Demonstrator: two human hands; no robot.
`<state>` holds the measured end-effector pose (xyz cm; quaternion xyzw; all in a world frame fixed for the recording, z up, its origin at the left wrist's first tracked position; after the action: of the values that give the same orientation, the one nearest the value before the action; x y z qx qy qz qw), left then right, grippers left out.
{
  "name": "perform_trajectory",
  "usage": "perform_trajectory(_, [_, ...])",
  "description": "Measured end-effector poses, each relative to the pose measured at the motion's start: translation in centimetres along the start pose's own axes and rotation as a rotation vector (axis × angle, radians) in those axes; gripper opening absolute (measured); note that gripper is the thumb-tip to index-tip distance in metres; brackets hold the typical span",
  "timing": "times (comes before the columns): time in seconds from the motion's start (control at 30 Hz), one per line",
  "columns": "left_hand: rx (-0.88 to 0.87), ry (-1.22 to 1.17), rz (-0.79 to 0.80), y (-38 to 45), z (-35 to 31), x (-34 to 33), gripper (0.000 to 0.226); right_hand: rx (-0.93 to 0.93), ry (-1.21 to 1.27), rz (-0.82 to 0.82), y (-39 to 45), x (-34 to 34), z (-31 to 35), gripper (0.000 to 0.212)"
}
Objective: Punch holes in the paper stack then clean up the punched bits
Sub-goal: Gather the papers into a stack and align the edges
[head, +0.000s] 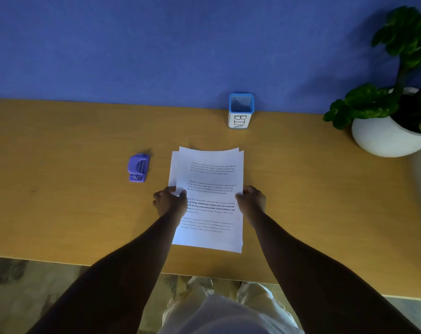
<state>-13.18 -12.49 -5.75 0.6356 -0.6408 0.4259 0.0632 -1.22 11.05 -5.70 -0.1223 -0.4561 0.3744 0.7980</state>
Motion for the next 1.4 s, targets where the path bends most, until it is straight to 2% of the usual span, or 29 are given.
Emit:
perform_trajectory(0.2, [0.014,-0.002,0.009,-0.2,-0.1,0.0,0.041,-0.009,0.021,-0.019,-0.2,-0.4,-0.1,0.013])
perform_trajectory(0.43, [0.104,0.005,0.043,0.5,0.5,0.1,0.057,-0.023,0.025,-0.010,-0.5,-0.6,0.2,0.019])
perform_trajectory(0.67, [0.118,0.073,0.049,0.1,0.1,-0.1,0.072,-0.022,-0.023,0.008,-0.6,-0.6,0.3,0.027])
perform_trajectory(0.77, [0.118,0.024,0.041,0.0,-0.1,-0.1,0.076,-0.018,-0.054,0.021,-0.6,-0.8,0.3,0.030])
perform_trajectory(0.9, [0.119,-0.230,0.102,0.0,-0.1,-0.4,0.075,-0.024,-0.043,0.047,-0.7,-1.0,0.1,0.029])
perform_trajectory(1.1, [0.040,-0.240,0.301,-0.5,-0.1,-1.7,0.047,-0.006,-0.008,0.159,-1.2,-1.4,0.1,0.028])
perform_trajectory(1.2, [0.008,-0.245,0.310,-0.9,-0.5,-1.9,0.037,-0.007,0.003,0.171,-1.3,-1.2,0.1,0.029])
perform_trajectory(1.3, [-0.039,-0.266,0.341,-1.3,-1.2,-2.0,0.034,-0.015,0.020,0.151,-1.3,-0.6,0.0,0.030])
perform_trajectory(1.4, [-0.108,-0.298,0.464,-1.8,-2.1,-2.0,0.035,-0.031,0.063,0.086,-1.1,0.6,-0.4,0.032])
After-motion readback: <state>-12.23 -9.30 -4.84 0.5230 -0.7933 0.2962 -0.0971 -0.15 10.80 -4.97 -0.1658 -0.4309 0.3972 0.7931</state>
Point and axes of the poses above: each hand's wrist, its own y-axis towards the middle knuckle, its own x-axis out of the back of the hand, z = x × y, the point moved 6 cm from there along y, towards the middle knuckle, and after that the axes turned 8 degrees about -y, right-handed, at the moved point
